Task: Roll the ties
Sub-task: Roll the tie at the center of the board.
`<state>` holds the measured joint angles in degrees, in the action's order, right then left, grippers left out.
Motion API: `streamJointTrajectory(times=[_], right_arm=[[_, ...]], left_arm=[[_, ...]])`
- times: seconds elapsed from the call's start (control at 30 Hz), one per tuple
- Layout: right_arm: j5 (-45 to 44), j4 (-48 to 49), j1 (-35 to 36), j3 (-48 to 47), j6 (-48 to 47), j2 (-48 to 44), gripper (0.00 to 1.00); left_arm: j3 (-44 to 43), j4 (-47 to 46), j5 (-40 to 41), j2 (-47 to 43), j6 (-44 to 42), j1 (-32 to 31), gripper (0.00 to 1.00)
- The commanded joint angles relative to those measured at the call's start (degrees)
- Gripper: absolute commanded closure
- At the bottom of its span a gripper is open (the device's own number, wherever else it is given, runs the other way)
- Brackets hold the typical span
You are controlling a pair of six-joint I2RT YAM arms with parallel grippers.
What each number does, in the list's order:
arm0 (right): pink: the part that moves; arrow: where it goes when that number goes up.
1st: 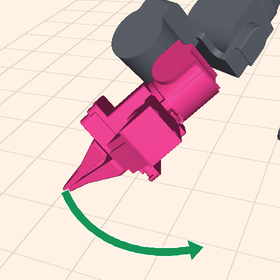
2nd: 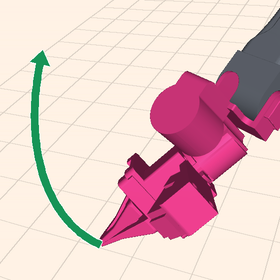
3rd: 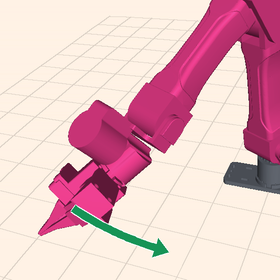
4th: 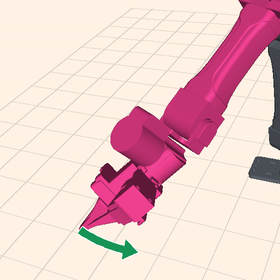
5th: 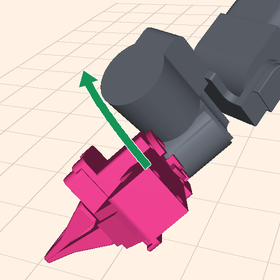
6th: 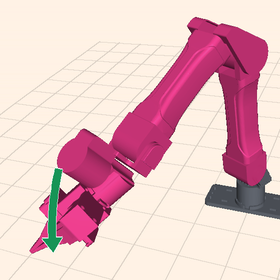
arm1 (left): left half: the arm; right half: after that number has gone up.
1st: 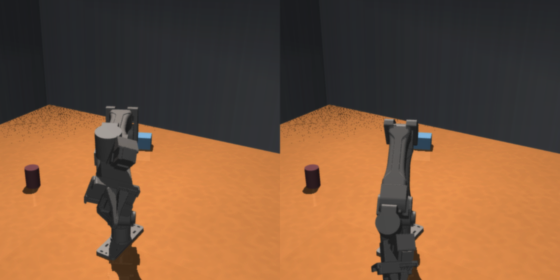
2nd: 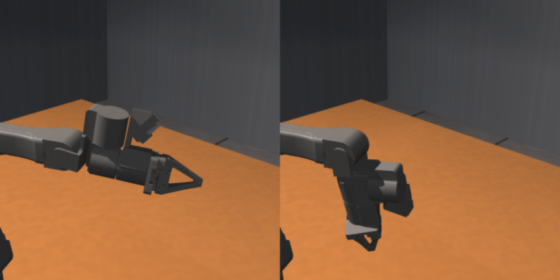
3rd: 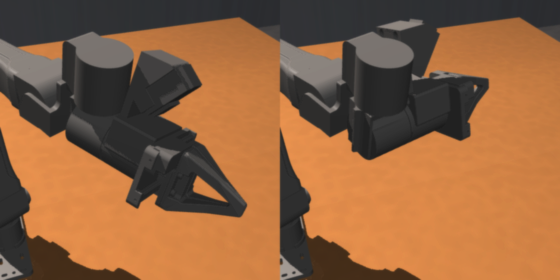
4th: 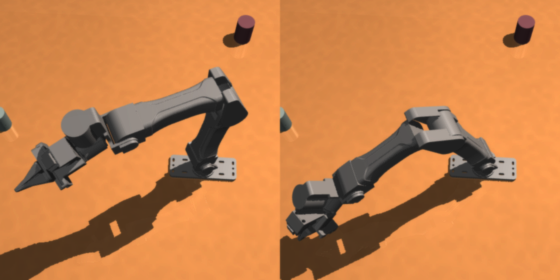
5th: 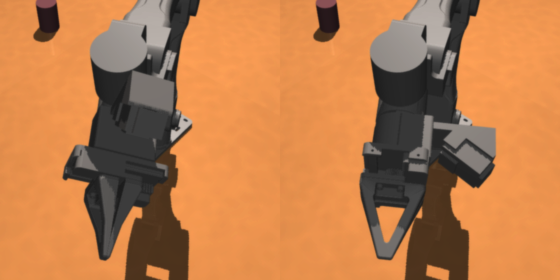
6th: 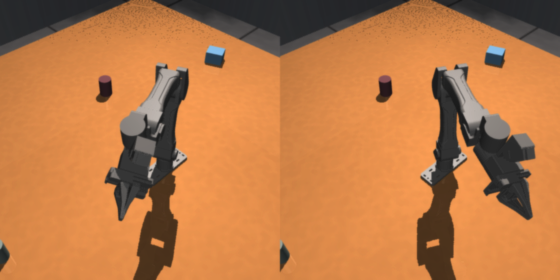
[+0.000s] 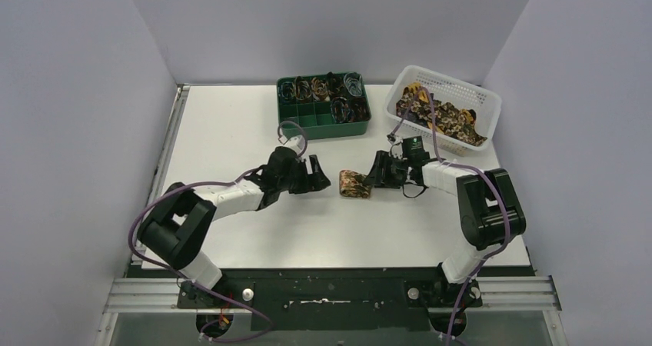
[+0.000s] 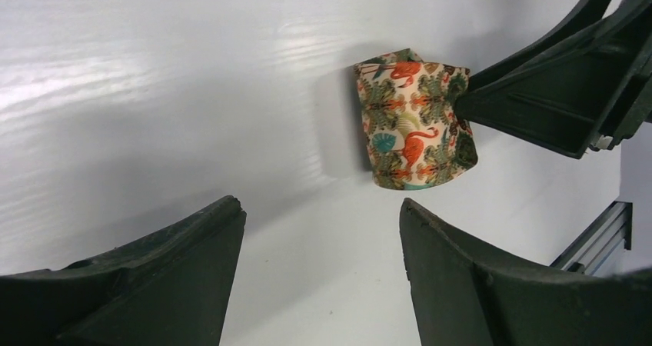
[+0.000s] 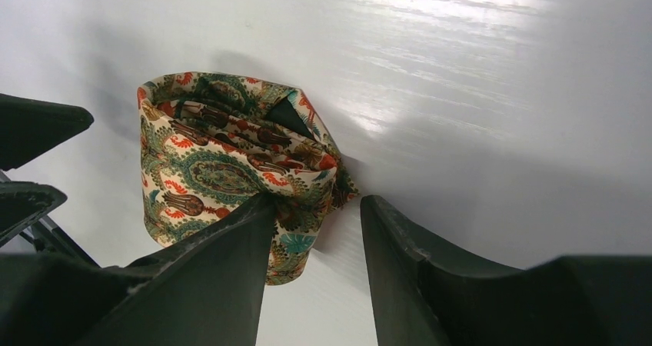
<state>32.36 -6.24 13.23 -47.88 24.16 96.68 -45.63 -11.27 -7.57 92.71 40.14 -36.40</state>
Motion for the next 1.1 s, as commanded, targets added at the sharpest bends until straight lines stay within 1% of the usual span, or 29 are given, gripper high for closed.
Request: streamJointTrajectory(times=[0.0,0.07,0.17,0.23,0.33,0.4,0.5,0.53,0.73,0.8,1.0,1.07], right_arm=[[-2.4,1.2,3.1,0.1,1.2,3.0,0.53],[-2.9,1.9,5.1,-0.3,2.2,3.8,0.53],[-3.9,3.8,7.6,-0.3,4.3,4.8,0.53],[-4.5,4.9,8.2,-0.2,5.4,5.3,0.53],[-4.4,5.6,8.9,-0.6,6.1,6.3,0.53],[-4.1,5.8,9.4,-0.8,6.1,6.9,0.53],[-3.4,5.8,9.7,-0.5,6.5,7.4,0.52],[-3.1,7.3,9.8,-0.4,6.6,7.5,0.53],[-3.2,8.1,9.8,0.2,6.8,8.1,0.52],[-3.6,7.9,9.8,0.2,6.5,8.2,0.52],[-3.8,7.7,9.7,0.1,6.5,8.4,0.52],[-3.8,7.7,9.7,0.1,6.5,8.5,0.52]], left_arm=[[5.5,-7.7,-1.0,-4.7,3.8,2.6,0.28],[7.9,-10.2,-2.5,-5.8,4.9,3.3,0.28],[10.8,-12.8,-4.9,-7.5,7.2,4.5,0.23],[12.9,-14.6,-4.9,-9.2,8.8,5.5,0.22],[14.8,-15.1,-5.2,-11.7,9.2,7.1,0.22],[15.8,-15.2,-5.0,-12.4,9.0,8.2,0.2],[16.5,-16.6,-6.7,-11.6,8.9,9.0,0.2],[16.8,-17.6,-7.3,-11.0,9.2,9.1,0.2],[17.6,-27.7,-11.6,-5.4,12.2,9.0,0.19],[17.3,-29.8,-11.6,-3.7,13.9,8.9,0.2],[13.3,-26.8,-9.7,-0.4,13.1,5.7,0.19],[11.2,-22.7,-7.5,0.8,11.9,4.4,0.19]])
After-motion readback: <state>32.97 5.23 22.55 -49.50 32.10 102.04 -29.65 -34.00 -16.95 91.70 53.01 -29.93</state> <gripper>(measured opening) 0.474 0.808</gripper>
